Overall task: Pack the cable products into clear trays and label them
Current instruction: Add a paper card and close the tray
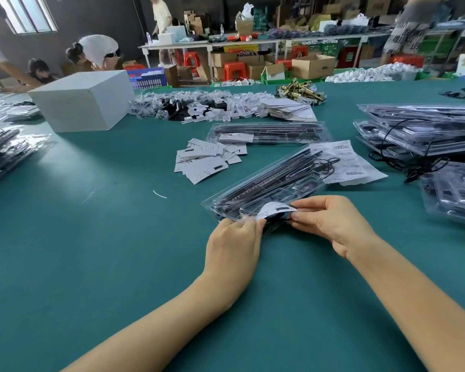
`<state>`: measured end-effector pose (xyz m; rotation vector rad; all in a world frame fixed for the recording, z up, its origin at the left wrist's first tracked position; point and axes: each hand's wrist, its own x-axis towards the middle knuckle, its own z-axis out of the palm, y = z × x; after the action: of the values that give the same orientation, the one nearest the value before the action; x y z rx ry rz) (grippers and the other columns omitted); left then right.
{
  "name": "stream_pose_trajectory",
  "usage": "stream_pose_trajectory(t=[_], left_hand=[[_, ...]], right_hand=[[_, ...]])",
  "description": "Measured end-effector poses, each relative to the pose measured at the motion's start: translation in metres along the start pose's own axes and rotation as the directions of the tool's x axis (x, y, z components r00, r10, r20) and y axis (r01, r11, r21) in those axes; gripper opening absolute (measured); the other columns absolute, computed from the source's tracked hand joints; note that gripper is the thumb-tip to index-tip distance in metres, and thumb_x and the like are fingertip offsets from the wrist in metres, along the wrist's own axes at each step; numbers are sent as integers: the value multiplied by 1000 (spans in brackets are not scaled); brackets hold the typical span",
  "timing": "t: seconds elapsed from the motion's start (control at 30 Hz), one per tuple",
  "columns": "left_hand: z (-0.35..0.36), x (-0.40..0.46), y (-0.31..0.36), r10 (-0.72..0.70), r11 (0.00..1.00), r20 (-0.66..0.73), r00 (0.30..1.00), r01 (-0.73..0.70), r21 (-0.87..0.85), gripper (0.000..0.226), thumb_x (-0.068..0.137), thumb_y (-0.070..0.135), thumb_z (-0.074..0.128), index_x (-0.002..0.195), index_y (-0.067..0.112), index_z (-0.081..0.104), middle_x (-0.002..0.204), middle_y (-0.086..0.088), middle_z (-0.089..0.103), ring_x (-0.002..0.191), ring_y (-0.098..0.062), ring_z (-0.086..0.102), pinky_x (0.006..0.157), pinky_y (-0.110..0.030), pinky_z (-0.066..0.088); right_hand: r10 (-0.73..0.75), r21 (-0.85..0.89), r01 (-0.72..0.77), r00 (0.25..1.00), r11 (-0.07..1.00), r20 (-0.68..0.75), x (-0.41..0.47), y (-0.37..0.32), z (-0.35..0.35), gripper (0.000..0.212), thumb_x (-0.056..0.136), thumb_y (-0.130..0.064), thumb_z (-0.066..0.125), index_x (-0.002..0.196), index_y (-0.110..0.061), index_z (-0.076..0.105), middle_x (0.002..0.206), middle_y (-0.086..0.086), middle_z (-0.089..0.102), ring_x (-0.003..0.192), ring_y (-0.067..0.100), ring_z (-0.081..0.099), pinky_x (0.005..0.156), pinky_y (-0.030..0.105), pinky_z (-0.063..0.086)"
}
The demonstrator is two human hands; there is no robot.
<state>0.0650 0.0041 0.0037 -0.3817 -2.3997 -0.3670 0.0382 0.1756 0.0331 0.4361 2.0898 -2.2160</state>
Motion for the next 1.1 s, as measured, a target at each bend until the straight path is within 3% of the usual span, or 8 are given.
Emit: stream_pose_trajectory(t=[0.1, 0.2, 0.33, 0.43, 0.73, 0.87, 1.03, 1.1], left_hand=[[0, 0, 0, 10, 1000, -4, 1000, -10, 8, 39, 81, 19, 74, 52, 15, 49, 44, 0, 48, 44, -22, 47, 44, -23, 36], [0, 0, -1, 23, 999, -4, 1000, -23, 41, 39, 80, 21, 75, 51, 16, 50, 44, 2, 48, 44, -21, 47, 44, -23, 36], [-1, 0, -1, 40, 995, -12, 999, -39, 94, 36, 79, 24, 75, 51, 17, 53, 45, 3, 50, 43, -19, 47, 45, -23, 36], [1, 1, -1, 42, 995, -6, 999, -41, 88, 35, 79, 23, 77, 52, 16, 56, 46, 2, 53, 45, -21, 48, 45, -23, 37], [1, -1, -1, 52, 988, 6, 999, -53, 144, 31, 77, 33, 78, 57, 19, 60, 49, 7, 57, 47, -16, 50, 48, -21, 39], [4, -2, -2, 54, 989, 15, 998, -55, 140, 25, 78, 32, 78, 63, 18, 65, 50, 7, 58, 49, -17, 50, 47, -22, 40], [3, -2, -2, 83, 978, 12, 996, -84, 192, 22, 76, 36, 77, 67, 18, 71, 52, 8, 60, 48, -14, 51, 49, -21, 42], [3, -1, -2, 90, 979, 6, 996, -89, 184, 21, 77, 35, 77, 68, 18, 70, 52, 8, 60, 48, -14, 52, 50, -21, 43]], right_hand=[[-102, -210, 96, 995, 973, -18, 2, 8, 1, 18, 78, 1, 74, 90, -6, 64, 67, 7, 69, 54, 10, 67, 46, 18, 51], [-169, -295, 134, 981, 946, -97, 4, 16, 7, 18, 74, -10, 80, 83, -13, 64, 63, 1, 68, 46, 7, 61, 41, 19, 44], [-330, -484, 195, 920, 853, -210, 3, 26, 16, 16, 72, -25, 81, 76, -21, 66, 65, -6, 65, 54, 10, 57, 55, 27, 46], [-457, -611, 244, 862, 753, -220, -2, 30, 23, 12, 75, -29, 77, 77, -21, 67, 61, -7, 58, 60, 13, 53, 55, 28, 36], [-390, -720, 245, 920, 649, -38, -8, 22, 28, 15, 83, -24, 60, 87, -14, 70, 65, -5, 63, 69, 21, 57, 67, 34, 48], [-234, -498, 181, 971, 848, -44, -4, 17, 26, 26, 79, -27, 58, 65, -6, 57, 55, -3, 47, 56, 17, 41, 57, 29, 36], [-219, -204, 182, 960, 962, -177, -2, 23, 23, 14, 83, -19, 72, 71, -23, 69, 62, -12, 66, 45, -2, 54, 45, 10, 40], [-199, -118, 176, 953, 977, -228, 2, 25, 24, 11, 80, -14, 76, 74, -22, 69, 63, -11, 66, 45, -5, 55, 50, 11, 43]])
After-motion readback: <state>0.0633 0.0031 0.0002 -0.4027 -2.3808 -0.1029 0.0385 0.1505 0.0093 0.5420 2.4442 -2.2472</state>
